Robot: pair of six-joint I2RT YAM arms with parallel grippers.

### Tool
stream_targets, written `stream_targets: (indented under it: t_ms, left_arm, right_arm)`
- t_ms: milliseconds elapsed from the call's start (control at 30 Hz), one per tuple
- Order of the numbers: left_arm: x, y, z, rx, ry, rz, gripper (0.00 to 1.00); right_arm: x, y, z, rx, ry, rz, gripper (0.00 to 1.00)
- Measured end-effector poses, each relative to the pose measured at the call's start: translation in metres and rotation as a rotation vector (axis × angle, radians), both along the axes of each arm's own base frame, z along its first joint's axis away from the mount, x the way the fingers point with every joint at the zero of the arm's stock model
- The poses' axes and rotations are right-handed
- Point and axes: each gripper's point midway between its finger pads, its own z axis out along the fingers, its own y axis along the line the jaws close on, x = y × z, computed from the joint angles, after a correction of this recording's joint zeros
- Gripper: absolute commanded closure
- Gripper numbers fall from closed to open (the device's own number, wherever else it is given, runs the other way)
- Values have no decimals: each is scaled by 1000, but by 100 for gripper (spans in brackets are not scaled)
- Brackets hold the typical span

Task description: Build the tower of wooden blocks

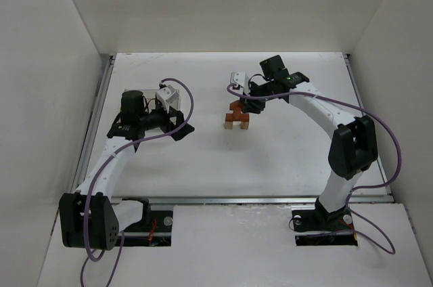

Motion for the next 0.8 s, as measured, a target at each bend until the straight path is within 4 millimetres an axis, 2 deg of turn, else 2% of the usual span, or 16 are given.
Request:
stream_targets:
  t_ms: [233,567,800]
  left_arm:
    - [0,0,0,0,0,0,0]
    - [0,0,0,0,0,0,0]
    - [0,0,0,0,-1,0,0]
  right_arm:
    - [0,0,0,0,0,0,59]
    - [0,0,0,0,2,-2,48]
    - [1,0,1,0,-2,-4,44]
